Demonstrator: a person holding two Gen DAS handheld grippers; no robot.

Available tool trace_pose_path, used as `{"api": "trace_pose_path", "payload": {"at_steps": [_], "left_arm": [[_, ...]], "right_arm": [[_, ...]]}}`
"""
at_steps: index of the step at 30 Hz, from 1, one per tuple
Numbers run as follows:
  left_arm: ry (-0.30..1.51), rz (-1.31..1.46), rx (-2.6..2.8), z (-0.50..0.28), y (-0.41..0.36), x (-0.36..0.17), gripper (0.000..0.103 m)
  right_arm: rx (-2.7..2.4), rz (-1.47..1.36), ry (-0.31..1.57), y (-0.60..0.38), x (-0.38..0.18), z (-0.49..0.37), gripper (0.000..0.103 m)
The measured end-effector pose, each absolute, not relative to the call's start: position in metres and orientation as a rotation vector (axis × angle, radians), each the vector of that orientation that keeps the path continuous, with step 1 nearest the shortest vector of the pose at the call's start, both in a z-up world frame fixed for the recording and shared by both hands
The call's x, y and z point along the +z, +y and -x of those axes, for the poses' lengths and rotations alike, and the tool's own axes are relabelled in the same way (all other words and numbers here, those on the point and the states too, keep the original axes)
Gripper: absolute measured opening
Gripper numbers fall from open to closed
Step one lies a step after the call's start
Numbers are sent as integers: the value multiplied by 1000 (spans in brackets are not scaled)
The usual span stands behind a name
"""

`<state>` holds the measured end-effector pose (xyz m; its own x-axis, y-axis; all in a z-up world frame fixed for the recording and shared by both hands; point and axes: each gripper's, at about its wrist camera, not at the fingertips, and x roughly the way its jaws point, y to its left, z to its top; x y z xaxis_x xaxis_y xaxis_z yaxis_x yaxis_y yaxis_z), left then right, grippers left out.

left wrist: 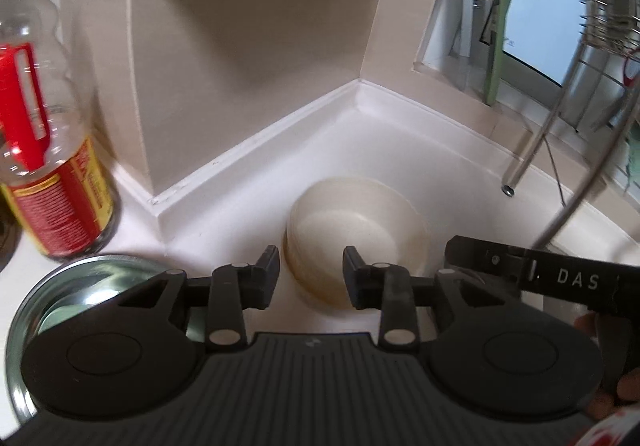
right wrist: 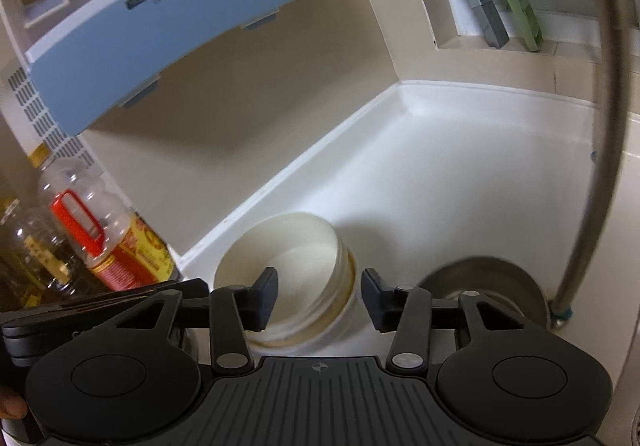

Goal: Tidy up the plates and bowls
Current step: 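Lift the cream bowls with both tools and lower them onto the white floral bowl, then open both tools to release the cream bowls on the floral bowl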

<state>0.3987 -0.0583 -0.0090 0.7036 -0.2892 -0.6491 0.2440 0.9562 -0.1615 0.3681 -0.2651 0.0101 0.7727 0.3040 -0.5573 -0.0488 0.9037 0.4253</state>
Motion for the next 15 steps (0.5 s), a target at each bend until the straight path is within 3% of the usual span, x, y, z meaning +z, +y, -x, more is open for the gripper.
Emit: {"api": "trace_pose_path", "payload": {"at_steps": [15], "left_arm": [[781, 78, -260, -281, -35, -15, 31]], "right_arm": [[254, -390, 718, -276, 0, -260, 56]]}}
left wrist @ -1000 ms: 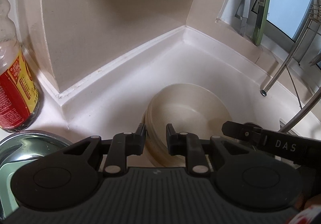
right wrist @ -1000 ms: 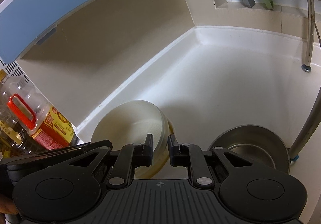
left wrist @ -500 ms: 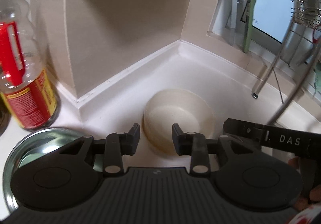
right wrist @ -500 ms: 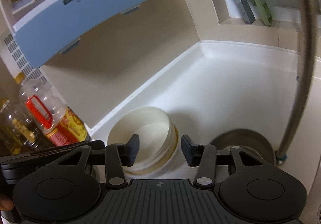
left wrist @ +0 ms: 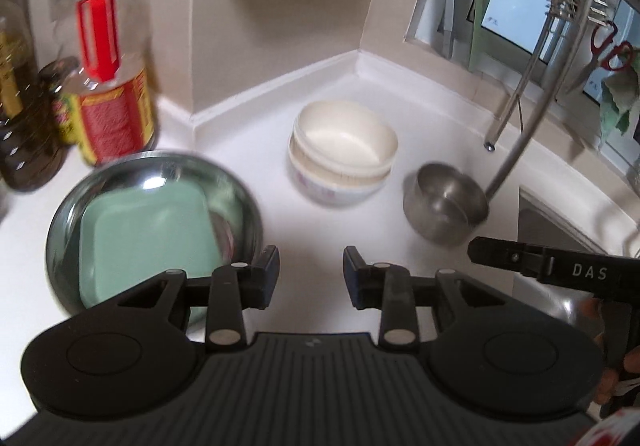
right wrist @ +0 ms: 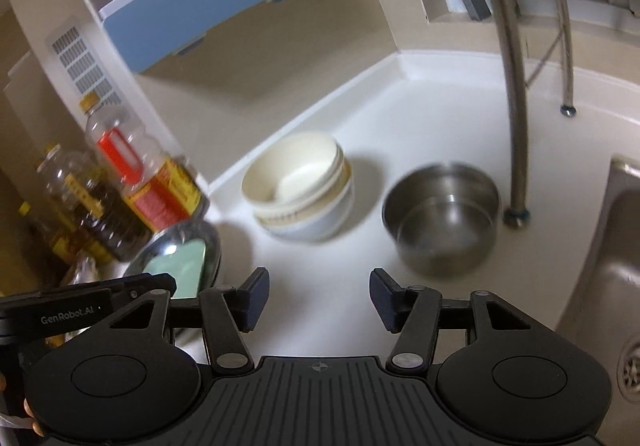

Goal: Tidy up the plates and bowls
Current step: 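Open both tools to release the cream bowls on the floral bowl, then move both tools toward the small steel pot by the faucet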

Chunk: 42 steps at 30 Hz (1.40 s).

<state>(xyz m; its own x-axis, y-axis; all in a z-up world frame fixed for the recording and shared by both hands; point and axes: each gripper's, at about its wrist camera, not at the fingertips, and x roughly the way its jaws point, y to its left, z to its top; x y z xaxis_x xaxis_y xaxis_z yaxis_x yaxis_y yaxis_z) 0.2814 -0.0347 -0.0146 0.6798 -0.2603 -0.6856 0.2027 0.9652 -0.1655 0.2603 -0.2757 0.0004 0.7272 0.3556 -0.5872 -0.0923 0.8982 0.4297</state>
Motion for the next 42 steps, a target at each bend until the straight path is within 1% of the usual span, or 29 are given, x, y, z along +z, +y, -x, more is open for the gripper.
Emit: {"api": "trace_pose_path", "payload": {"at_steps": [12, 23, 32, 42], "left_arm": [[844, 108, -207, -215, -43, -32, 31], [879, 107, -184, -175, -59, -44, 31], [890, 78, -194, -158, -77, -48, 31], [889, 43, -244, -158, -96, -48, 31]], "right_arm": [[277, -356, 782, -281, -20, -193, 59], [283, -315, 830, -288, -35, -153, 59], [278, -309, 842, -296, -40, -133, 59], [246, -319, 849, -304, -41, -120, 59]]}}
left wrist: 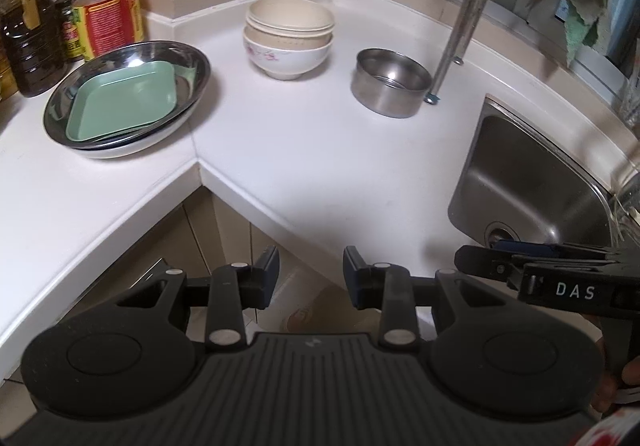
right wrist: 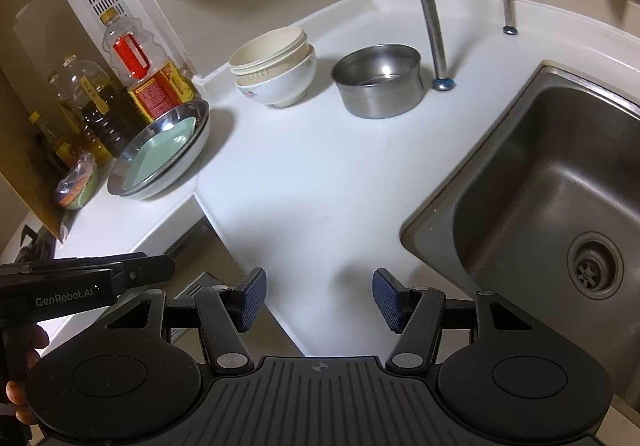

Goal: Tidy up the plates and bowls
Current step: 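Move both tools toward the small steel pot by the faucet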

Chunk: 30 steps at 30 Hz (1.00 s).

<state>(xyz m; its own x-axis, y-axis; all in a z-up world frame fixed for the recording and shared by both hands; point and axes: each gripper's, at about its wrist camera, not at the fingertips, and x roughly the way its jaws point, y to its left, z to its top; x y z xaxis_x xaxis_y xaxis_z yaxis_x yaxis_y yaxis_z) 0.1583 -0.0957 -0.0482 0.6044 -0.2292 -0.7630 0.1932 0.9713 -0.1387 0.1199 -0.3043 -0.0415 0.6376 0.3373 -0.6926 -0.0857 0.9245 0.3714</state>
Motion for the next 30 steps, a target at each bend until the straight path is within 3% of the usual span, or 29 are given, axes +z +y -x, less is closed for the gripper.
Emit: {"api": "trace_pose_path", "payload": {"at_steps": [30], "left_arm": [[857, -35, -390, -280, -137, -53, 31]], "right_arm": [[41, -360, 844, -333, -46, -195, 59]]}}
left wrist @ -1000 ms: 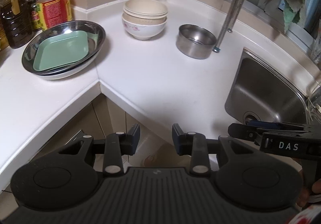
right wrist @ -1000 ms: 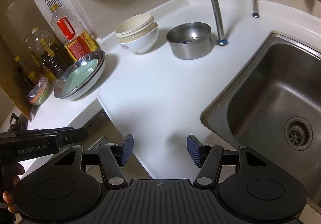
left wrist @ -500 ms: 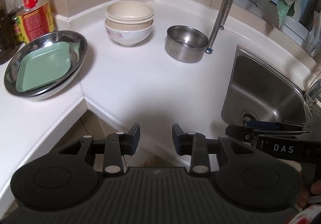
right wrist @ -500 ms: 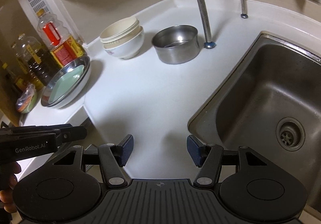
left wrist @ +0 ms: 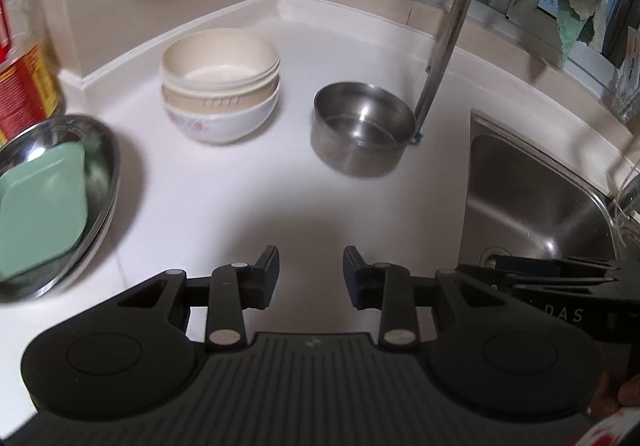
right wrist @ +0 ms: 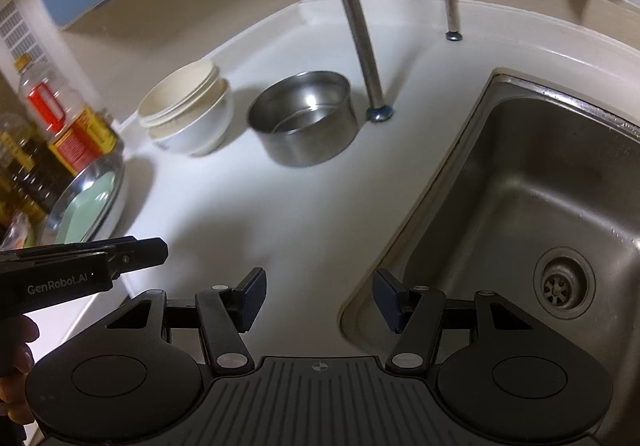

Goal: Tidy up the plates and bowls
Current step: 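Move both tools toward the small steel pot by the faucet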

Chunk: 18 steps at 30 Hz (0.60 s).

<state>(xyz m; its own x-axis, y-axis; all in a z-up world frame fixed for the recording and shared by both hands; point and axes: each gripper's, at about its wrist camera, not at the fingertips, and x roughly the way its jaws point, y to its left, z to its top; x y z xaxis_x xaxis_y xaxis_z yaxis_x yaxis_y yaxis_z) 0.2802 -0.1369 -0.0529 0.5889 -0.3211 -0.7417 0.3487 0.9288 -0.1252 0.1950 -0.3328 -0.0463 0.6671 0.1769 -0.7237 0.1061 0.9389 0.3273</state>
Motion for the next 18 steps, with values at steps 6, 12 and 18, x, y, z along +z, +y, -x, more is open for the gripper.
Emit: {"api": "trace_pose_path", "payload": {"at_steps": [6, 12, 18], "left_arm": [[836, -27, -413, -315, -151, -52, 31], [824, 4, -431, -348, -165, -56, 31], [803, 9, -412, -372, -179, -62, 31]], "right_arm": [[-11, -381, 817, -344, -45, -219, 59], [-48, -413, 752, -352, -43, -243, 59], [-70, -439, 683, -356, -42, -270, 59]]}}
